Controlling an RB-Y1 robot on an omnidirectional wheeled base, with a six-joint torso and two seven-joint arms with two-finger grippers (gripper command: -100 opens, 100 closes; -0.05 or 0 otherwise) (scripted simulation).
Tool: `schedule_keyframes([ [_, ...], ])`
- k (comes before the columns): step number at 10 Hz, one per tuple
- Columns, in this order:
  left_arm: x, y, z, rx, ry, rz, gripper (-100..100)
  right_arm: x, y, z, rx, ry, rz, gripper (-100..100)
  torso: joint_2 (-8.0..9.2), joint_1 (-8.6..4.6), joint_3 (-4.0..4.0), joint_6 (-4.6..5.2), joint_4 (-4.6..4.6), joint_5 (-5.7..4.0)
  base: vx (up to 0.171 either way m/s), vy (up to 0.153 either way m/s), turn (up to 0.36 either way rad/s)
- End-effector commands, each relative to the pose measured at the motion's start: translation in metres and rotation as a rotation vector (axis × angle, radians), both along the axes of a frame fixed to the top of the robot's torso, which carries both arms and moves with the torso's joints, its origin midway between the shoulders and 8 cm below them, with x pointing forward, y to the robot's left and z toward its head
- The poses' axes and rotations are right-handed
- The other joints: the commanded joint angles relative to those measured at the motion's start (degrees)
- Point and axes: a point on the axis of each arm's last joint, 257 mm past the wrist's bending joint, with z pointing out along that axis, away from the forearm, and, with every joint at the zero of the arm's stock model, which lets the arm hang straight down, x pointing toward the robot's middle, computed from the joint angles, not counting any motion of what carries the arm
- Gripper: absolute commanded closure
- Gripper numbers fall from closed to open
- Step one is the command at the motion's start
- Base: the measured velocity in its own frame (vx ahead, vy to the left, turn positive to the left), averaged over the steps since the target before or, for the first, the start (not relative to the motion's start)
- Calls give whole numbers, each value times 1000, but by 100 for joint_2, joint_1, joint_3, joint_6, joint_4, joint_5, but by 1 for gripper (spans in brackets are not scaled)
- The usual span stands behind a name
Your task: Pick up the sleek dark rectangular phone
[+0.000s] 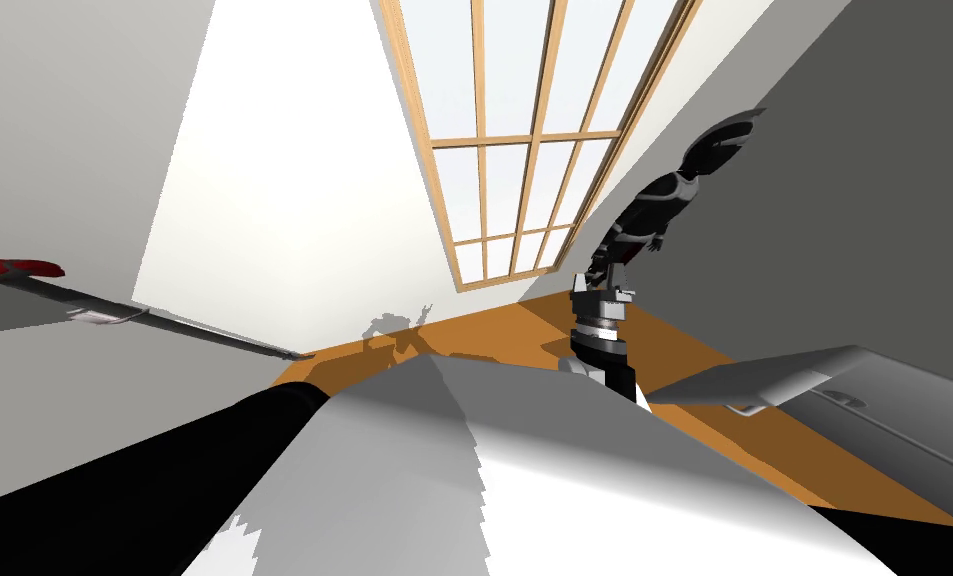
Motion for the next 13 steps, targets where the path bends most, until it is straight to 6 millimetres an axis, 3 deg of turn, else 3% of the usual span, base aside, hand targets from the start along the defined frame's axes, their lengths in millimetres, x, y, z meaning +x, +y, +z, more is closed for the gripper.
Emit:
schedule_keyframes([
  [1,1,6,-4,-1,-1,23,-100,0,0,0,0,0,0,0,0,0,0,0,0,0,-54,-49,-128],
  [4,0,11,-7,1,3,41,-100,0,0,0,0,0,0,0,12,10,13,5,16,22,-56,-53,-96],
  [5,1,11,-7,0,3,44,100,0,0,0,0,0,0,0,5,26,10,2,15,27,-4,-8,4],
  [9,1,10,-7,-2,1,42,100,0,0,0,0,0,0,0,-3,52,5,0,13,33,0,0,0],
  [10,1,10,-7,-2,1,43,0,0,0,0,0,0,0,0,-3,52,5,1,12,33,0,0,0],
  [11,1,6,-4,-1,-1,23,100,0,0,0,0,0,0,0,-4,53,5,1,12,33,55,44,178],
  [13,-5,-1,2,3,8,-2,100,0,0,0,0,0,0,0,-32,81,-11,-7,5,37,92,92,171],
])
